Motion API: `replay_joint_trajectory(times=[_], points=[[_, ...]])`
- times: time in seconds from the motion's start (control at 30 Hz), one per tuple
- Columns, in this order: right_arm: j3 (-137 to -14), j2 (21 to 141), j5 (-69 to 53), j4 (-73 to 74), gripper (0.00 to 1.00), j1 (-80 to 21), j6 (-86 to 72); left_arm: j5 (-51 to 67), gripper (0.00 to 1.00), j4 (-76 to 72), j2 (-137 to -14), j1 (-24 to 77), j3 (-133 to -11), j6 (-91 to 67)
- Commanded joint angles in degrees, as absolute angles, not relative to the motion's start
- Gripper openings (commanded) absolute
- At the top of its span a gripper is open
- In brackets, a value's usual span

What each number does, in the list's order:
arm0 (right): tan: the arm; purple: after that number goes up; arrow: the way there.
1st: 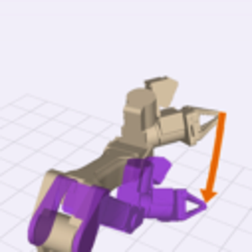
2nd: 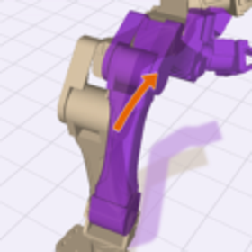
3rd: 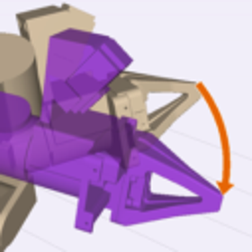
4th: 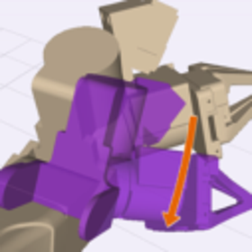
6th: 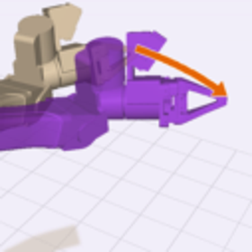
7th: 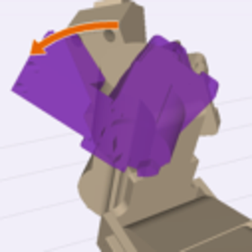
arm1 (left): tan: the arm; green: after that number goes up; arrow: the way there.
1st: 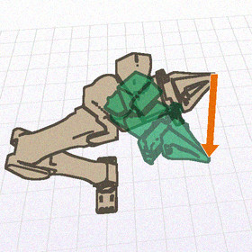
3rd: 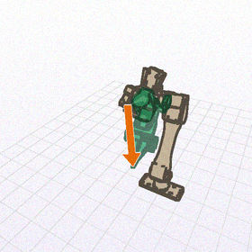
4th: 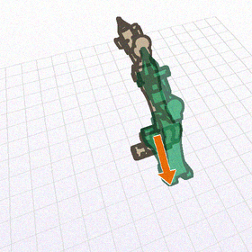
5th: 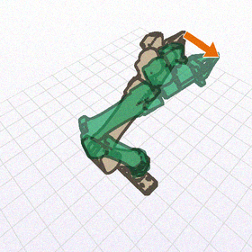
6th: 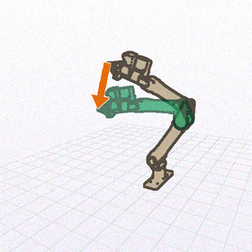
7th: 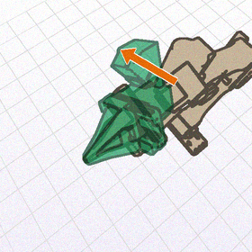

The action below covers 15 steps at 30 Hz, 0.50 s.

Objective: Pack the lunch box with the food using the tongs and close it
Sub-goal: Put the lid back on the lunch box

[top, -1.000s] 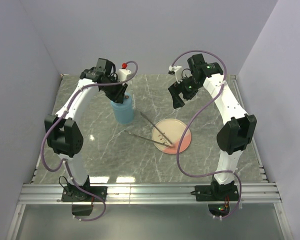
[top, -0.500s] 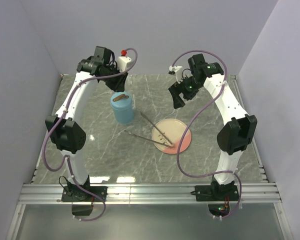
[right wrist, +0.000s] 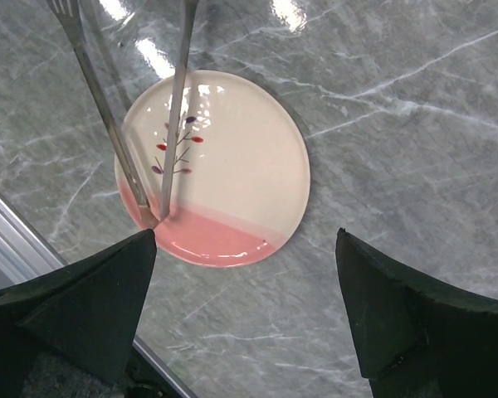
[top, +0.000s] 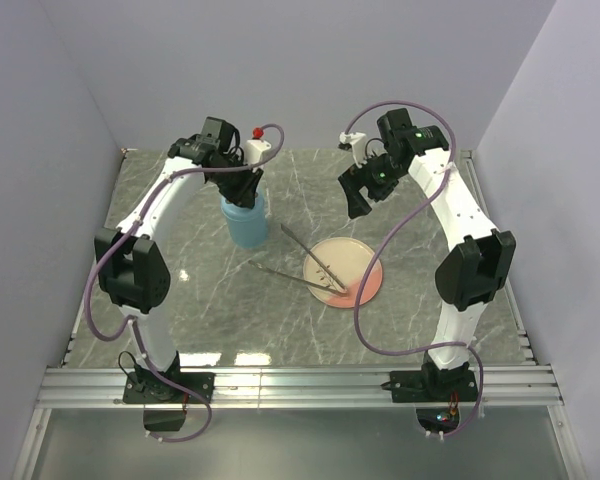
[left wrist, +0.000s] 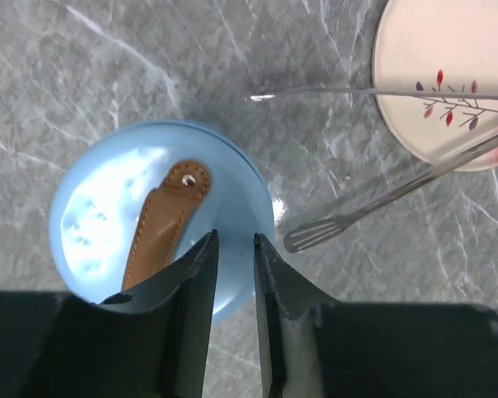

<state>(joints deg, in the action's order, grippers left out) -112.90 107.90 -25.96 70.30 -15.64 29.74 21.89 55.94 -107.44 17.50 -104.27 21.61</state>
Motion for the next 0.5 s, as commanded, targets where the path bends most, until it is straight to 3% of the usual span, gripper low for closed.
replay_joint_trajectory(times=[0.0,0.23,0.47], points=[[-112.4,104.3,-25.8,70.1,0.96,-15.0,30.2,21.5,0.30,58.0,-108.6,18.0,-102.7,20.9],[-113.6,104.7,-25.9,70.5,0.96,-15.0,29.9,21.7,0.30,60.4,-108.8,18.0,-112.0,20.6],[-113.4,104.9,-26.0,70.3,0.96,-14.9,29.4,20.0,0.33,52.9,-105.1,17.8,-118.4,15.4]])
